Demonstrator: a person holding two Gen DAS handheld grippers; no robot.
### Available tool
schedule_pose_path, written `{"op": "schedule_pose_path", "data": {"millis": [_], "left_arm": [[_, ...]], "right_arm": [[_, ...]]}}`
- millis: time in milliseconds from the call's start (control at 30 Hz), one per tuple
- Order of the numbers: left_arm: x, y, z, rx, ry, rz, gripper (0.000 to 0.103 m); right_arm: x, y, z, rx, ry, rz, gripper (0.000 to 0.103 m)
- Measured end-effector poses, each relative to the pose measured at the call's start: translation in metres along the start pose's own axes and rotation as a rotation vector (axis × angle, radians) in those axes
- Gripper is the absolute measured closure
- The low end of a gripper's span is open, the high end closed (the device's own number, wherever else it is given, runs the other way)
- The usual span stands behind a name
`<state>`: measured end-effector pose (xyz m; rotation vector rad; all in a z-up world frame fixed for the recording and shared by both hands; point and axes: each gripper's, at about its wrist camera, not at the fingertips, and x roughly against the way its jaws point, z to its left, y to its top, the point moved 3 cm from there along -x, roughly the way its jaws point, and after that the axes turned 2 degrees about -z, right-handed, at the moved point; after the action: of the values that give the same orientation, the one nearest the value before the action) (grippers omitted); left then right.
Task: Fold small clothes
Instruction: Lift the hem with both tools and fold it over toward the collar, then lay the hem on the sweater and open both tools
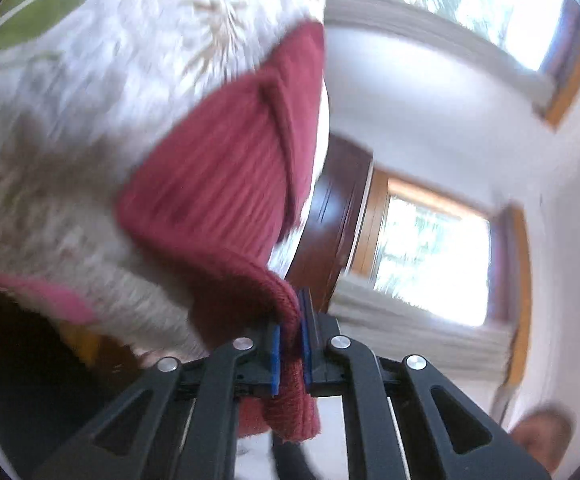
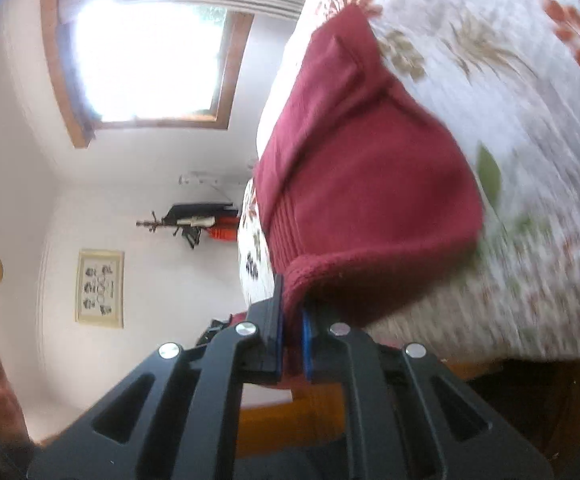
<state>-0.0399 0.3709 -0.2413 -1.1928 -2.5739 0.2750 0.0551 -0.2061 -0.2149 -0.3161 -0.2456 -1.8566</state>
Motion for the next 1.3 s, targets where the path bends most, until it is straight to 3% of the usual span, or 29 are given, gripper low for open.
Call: {"op": "schedule_pose_path", "data": {"millis": [100, 167, 233, 267, 300, 367, 400, 500, 600, 667, 733, 900, 1133, 1300], "left_arm": [[-0.011, 0.042, 0.013, 0.081, 0.002, -0.075, 0.095], [-0.021, 0.063, 0.02, 0.133, 0.028, -0.136, 0.094], [-0.022, 0.076, 0.021, 0.165, 0.05, -0.182, 0.074], [-0.022, 0.081, 0.02, 0.171, 0.047, -0.196, 0.068], [-0.022, 0.084, 0.018, 0.174, 0.043, -0.207, 0.058], [-0.015, 0.087, 0.006, 0.146, 0.035, -0.223, 0.049], [-0.013, 0.087, -0.002, 0.119, 0.04, -0.22, 0.046], [-0.015, 0.081, -0.032, -0.033, 0.129, -0.216, 0.033], [-0.021, 0.066, -0.064, -0.24, 0.287, -0.184, 0.023], [-0.032, 0.053, -0.079, -0.4, 0.446, -0.149, 0.019], [-0.046, 0.041, -0.081, -0.485, 0.561, -0.117, 0.015], [-0.047, 0.023, -0.057, -0.579, 0.725, -0.089, 0.013], [-0.081, 0.048, -0.049, -0.654, 0.836, -0.036, 0.012], [-0.098, 0.062, -0.049, -0.715, 0.832, 0.033, 0.014]], "right_arm": [[-0.018, 0.039, -0.012, -0.057, -0.059, -0.025, 0.097], [-0.03, 0.06, -0.024, -0.097, -0.099, -0.037, 0.091], [-0.042, 0.076, -0.036, -0.167, -0.098, -0.03, 0.07], [-0.045, 0.08, -0.038, -0.172, -0.097, -0.03, 0.064], [-0.042, 0.079, -0.038, -0.165, -0.101, -0.037, 0.061], [-0.037, 0.084, -0.026, -0.136, -0.07, -0.044, 0.058], [-0.031, 0.085, -0.022, -0.125, -0.062, -0.047, 0.053], [-0.008, 0.09, -0.003, 0.007, -0.139, -0.066, 0.052], [-0.005, 0.086, 0.008, 0.141, -0.252, -0.03, 0.052], [-0.015, 0.075, 0.014, 0.283, -0.368, 0.03, 0.05], [-0.03, 0.067, 0.013, 0.413, -0.454, 0.071, 0.047], [-0.066, 0.067, -0.008, 0.52, -0.499, 0.145, 0.043], [-0.092, 0.078, -0.023, 0.528, -0.532, 0.192, 0.043], [-0.098, 0.078, -0.022, 0.509, -0.559, 0.187, 0.04]]}}
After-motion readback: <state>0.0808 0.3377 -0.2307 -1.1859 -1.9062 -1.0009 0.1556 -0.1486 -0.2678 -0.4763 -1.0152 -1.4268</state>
